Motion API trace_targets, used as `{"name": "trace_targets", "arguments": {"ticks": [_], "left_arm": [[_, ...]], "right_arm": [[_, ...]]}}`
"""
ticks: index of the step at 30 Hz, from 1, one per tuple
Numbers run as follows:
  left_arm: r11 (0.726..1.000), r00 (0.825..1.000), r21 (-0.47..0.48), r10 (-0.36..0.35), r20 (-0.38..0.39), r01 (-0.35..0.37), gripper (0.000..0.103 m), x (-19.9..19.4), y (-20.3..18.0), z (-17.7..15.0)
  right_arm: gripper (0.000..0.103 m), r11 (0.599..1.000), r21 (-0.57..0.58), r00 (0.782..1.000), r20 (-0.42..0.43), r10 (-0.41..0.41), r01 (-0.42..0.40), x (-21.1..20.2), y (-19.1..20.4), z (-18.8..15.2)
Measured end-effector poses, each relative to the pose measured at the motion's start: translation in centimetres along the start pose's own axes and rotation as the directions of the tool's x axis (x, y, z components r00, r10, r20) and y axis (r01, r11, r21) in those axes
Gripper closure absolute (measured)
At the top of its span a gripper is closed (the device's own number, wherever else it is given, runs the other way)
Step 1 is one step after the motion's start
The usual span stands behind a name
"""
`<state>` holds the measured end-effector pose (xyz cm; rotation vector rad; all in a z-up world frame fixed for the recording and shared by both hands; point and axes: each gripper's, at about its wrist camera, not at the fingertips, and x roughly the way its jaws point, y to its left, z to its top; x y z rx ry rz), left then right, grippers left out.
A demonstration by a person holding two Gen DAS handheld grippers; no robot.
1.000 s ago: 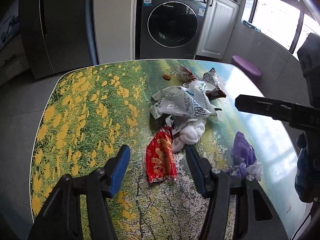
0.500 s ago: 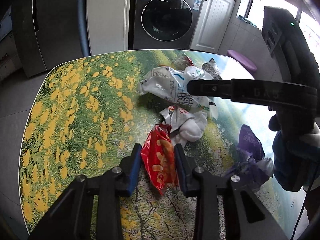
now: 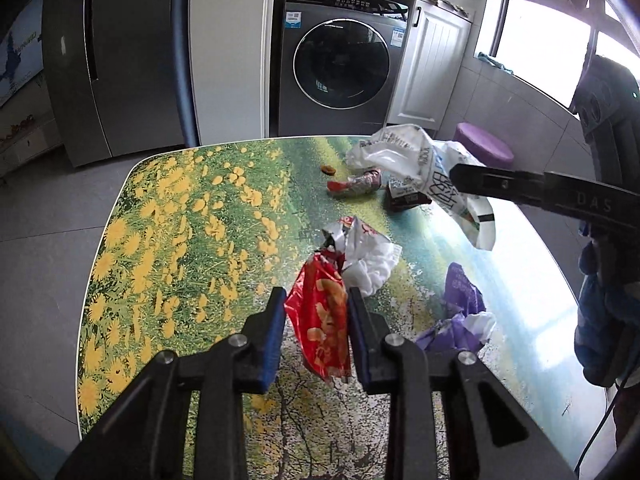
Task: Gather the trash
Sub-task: 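Grasp the red chip bag with the left gripper while the right gripper grasps white plastic, then carry both items over the trash bin and open both grippers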
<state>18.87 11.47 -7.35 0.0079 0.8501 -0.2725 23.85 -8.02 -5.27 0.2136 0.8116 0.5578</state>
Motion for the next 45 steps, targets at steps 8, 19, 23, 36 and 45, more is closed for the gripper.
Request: {"name": "trace_targets", "arguments": {"ticks": [8,19,23,36,45], "left_arm": [[1.0,0.998,0.006,0.009,0.066,-0.01,0.075,-4.4,-1.7,0.6],[0.992,0.995,0.102,-0.082,0.063,0.075,0.075,-5.8,-10.0,0.0],[0.978,0.989,0.162,-0.142,0.043,0.133,0.075,-5.2,-15.2,0.1],[0.859,0.947,0.401,-0.304,-0.104,0.319,0.074,-1.0,-36.8,0.2],[0.815,0.901,0.386,-0.365,-0.235,0.431,0.067,3.8,-45.9,-0.3]], "right_arm": [[0.09,0.997,0.049,0.988,0.14,-0.062,0.055,-11.0,-2.1,-2.3],[0.09,0.939,0.208,0.928,0.197,-0.316,0.275,-24.4,-9.7,-10.4],[0.089,0.891,0.286,0.896,0.174,-0.41,0.352,-27.8,-13.0,-13.9],[0.089,0.723,0.54,0.851,0.023,-0.525,0.431,-31.1,-23.9,-23.9],[0.081,0.661,0.61,0.853,-0.048,-0.52,0.437,-29.8,-28.7,-26.7]]}}
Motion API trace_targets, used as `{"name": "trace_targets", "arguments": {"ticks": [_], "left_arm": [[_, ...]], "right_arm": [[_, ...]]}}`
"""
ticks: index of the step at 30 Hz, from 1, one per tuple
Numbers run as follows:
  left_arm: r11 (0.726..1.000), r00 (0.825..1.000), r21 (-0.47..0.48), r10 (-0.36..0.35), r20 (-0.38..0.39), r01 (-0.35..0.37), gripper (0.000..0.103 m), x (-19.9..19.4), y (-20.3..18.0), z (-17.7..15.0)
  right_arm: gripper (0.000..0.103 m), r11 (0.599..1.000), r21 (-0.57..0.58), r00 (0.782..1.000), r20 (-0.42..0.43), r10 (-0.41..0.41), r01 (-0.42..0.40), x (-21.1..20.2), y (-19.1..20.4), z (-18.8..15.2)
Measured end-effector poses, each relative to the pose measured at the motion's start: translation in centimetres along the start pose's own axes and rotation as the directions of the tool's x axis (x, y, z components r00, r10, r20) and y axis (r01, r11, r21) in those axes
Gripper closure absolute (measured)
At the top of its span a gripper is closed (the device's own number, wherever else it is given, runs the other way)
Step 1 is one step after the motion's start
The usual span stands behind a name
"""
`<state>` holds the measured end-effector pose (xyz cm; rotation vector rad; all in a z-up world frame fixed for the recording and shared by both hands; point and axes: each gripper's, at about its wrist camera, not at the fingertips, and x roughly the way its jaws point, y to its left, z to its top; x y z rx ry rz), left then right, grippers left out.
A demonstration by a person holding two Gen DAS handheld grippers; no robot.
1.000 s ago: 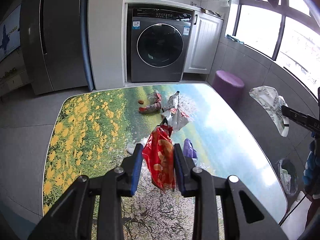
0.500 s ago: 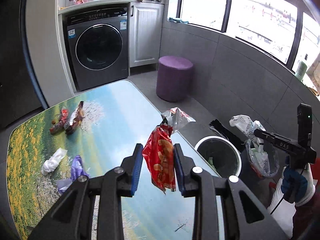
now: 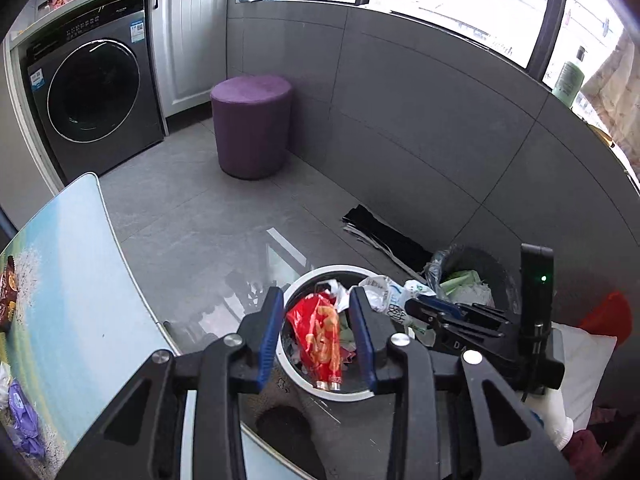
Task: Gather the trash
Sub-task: 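Carry both items over the trash bin and open both grippers, then return both grippers to the table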
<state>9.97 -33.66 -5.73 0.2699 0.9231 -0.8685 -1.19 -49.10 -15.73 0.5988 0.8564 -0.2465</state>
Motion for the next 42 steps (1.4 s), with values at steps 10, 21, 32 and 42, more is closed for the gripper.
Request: {"name": "trace_targets", "arguments": {"ticks": [10,21,32,42], "left_arm": [[1.0,0.999,0.007,0.018,0.033,-0.018,0.056,-0.8,-0.5,-0.3],[0.991,0.987,-0.028,0.134,0.093,-0.132,0.056,-7.5,2.9,-2.6],[0.941,0.931,-0.164,0.322,0.17,-0.296,0.047,-17.0,11.4,-7.3],[0.857,0.872,-0.34,0.46,0.167,-0.387,0.044,-24.4,21.7,-12.8]], "right_arm": [[0.06,0.999,0.021,0.999,0.023,-0.028,0.028,-1.4,-1.1,-0.5],[0.06,0.998,-0.055,0.992,0.128,0.013,-0.006,-7.6,3.5,0.1],[0.056,0.955,-0.264,0.976,0.133,0.172,-0.133,-10.0,15.3,-0.1],[0.05,0.864,-0.417,0.946,0.027,0.322,-0.283,-8.4,26.3,-1.9]]}}
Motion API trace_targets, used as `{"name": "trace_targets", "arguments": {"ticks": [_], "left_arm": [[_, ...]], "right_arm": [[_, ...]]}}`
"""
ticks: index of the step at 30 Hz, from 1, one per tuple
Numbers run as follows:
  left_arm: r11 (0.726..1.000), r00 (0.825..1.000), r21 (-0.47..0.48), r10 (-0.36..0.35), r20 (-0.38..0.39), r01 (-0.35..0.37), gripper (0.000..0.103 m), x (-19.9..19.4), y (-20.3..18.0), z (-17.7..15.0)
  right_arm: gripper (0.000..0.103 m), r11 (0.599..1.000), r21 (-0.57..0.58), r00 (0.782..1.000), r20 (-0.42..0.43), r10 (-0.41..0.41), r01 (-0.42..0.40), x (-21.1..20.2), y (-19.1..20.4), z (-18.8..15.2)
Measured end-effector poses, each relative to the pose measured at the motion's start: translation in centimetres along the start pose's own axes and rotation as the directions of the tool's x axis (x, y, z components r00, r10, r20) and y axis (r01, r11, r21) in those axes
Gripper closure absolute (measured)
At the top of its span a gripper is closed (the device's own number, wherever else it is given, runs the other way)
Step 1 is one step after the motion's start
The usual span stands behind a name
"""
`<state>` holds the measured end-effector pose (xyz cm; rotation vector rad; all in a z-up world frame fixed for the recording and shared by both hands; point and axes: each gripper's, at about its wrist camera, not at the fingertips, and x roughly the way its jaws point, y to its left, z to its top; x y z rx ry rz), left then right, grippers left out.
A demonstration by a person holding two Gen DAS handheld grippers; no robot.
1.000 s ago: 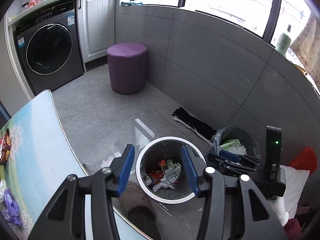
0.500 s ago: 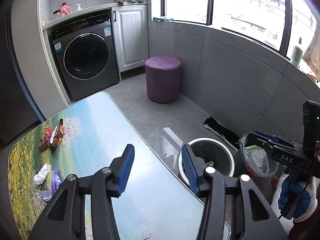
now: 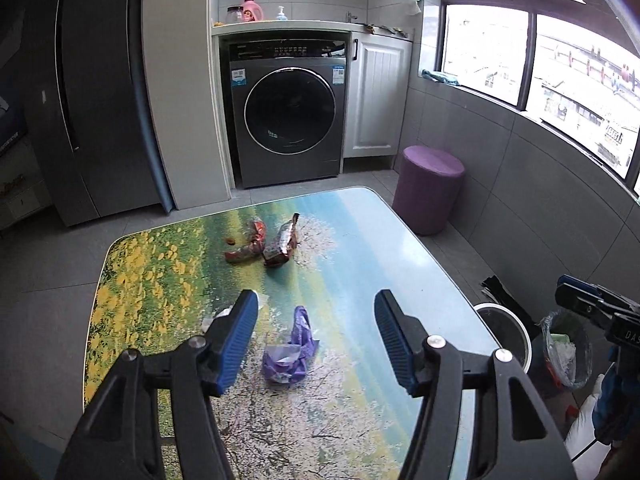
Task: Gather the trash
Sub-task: 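Return both grippers to the table, then grasp the white cloth with the left gripper while the right gripper grasps the purple bag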
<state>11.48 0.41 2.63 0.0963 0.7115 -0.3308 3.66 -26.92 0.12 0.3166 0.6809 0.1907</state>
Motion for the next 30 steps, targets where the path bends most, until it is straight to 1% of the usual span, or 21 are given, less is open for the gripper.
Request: {"name": "trace_targets", "arguments": {"ticks": [4,7,11,12,15,17,21,27,30], "left_arm": [[0.997,0.999,-0.056,0.043,-0.01,-0.044,0.044,0.3,4.4,-0.6],[0.995,0.998,-0.083,0.062,-0.021,-0.064,0.044,1.1,6.7,-1.1],[0.992,0.996,-0.104,0.066,-0.058,-0.072,0.044,3.4,8.6,-1.9],[0.992,0.996,-0.106,0.062,-0.07,-0.069,0.044,4.1,9.0,-2.1],[0.993,0.993,-0.11,0.04,-0.111,-0.053,0.044,6.5,9.6,-2.7],[0.994,0.991,-0.102,0.019,-0.134,-0.033,0.044,8.2,9.8,-2.9],[0.997,0.983,-0.07,-0.022,-0.183,0.01,0.044,11.4,9.7,-3.2],[0.998,0.972,-0.044,-0.047,-0.232,0.038,0.044,15.2,10.4,-3.6],[0.998,0.967,-0.046,-0.06,-0.247,0.05,0.044,16.4,10.8,-3.8]], "right_arm": [[0.049,0.997,-0.037,0.997,-0.043,0.068,-0.069,2.9,3.4,-0.1],[0.043,0.992,-0.06,0.991,-0.08,0.103,-0.108,5.1,5.7,-0.3],[0.035,0.983,-0.087,0.978,-0.146,0.149,-0.162,8.3,8.6,-0.9],[0.032,0.981,-0.096,0.975,-0.161,0.154,-0.171,9.1,9.3,-1.1],[0.027,0.972,-0.119,0.962,-0.211,0.173,-0.201,11.8,11.3,-2.2],[0.025,0.968,-0.119,0.951,-0.247,0.185,-0.219,13.8,12.3,-3.0],[0.025,0.962,-0.121,0.93,-0.307,0.199,-0.246,17.3,13.4,-4.3],[0.025,0.96,-0.13,0.917,-0.353,0.187,-0.247,21.1,14.6,-5.0],[0.025,0.963,-0.135,0.918,-0.359,0.171,-0.233,22.3,14.7,-5.1]]}}
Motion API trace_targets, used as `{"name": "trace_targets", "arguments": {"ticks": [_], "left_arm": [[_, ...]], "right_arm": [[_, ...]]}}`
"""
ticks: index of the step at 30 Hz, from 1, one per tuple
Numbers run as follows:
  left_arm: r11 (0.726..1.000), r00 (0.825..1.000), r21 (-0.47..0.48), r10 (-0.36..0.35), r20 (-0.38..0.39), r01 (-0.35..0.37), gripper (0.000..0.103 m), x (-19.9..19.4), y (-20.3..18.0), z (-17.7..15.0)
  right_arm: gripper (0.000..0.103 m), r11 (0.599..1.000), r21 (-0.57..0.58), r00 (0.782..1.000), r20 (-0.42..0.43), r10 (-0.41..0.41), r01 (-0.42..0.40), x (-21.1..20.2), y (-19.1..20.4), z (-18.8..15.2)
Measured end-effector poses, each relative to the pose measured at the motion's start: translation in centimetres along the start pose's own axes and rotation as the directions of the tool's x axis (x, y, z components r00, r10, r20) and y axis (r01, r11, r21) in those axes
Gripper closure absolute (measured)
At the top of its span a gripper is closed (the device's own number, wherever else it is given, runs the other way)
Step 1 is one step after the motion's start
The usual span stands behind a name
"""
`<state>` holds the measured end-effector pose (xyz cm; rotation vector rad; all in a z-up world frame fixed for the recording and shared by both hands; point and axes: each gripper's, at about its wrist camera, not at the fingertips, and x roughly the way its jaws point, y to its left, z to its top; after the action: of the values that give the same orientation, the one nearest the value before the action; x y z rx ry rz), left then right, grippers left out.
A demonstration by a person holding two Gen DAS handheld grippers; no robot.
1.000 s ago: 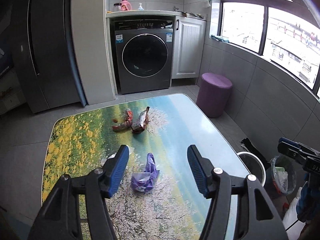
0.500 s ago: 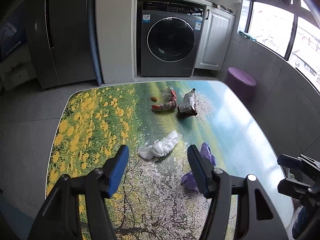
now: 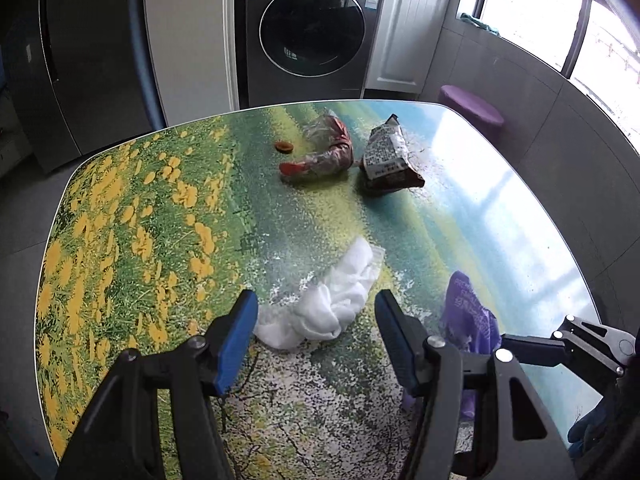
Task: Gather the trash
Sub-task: 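Grasp the white cloth with the left gripper while the right gripper grasps the purple bag, then carry both items over the trash bin and open both grippers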
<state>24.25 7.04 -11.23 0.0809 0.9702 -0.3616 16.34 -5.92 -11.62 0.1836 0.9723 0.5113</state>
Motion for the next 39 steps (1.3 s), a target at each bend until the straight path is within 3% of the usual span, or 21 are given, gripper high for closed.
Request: {"name": "trace_targets", "arguments": {"ticks": [2,5,9,11,14,23,30,39], "left_arm": [[1.0,1.0,-0.007,-0.011,-0.009,0.011,0.045,0.6,0.3,0.1],[1.0,1.0,-0.016,-0.02,-0.001,0.02,0.047,0.9,0.6,0.2],[1.0,1.0,-0.003,-0.03,0.003,0.03,0.066,0.9,0.2,0.2],[1.0,1.0,0.001,-0.027,0.001,0.027,0.076,0.9,0.0,0.2],[1.0,1.0,-0.01,-0.016,0.009,0.016,0.079,0.6,-0.5,-0.2],[0.998,0.995,-0.032,0.06,0.075,-0.058,0.079,-4.4,-1.7,-1.8],[0.976,0.963,-0.018,0.215,0.163,-0.215,0.079,-10.1,-5.6,-3.2],[0.951,0.919,0.027,0.292,0.265,-0.309,0.079,-14.9,-11.2,-5.9]], "right_arm": [[0.025,1.0,-0.004,1.0,-0.003,-0.017,0.017,0.5,-0.2,0.2],[0.043,1.0,-0.001,1.0,0.0,-0.029,0.029,0.7,-0.9,0.4],[0.057,0.999,-0.002,0.999,0.006,-0.033,0.033,0.3,-1.8,0.6],[0.059,1.0,-0.001,1.0,0.009,-0.028,0.028,-0.1,-2.2,0.4],[0.061,1.0,0.005,1.0,0.02,-0.016,0.016,-0.9,-2.6,0.0],[0.062,1.0,0.008,0.994,0.105,-0.024,0.023,-6.4,-2.8,-1.7],[0.062,0.997,0.028,0.98,0.179,-0.082,0.078,-11.4,-2.9,-3.5],[0.062,0.99,0.059,0.958,0.25,-0.142,0.132,-16.9,-3.8,-6.5]]}}
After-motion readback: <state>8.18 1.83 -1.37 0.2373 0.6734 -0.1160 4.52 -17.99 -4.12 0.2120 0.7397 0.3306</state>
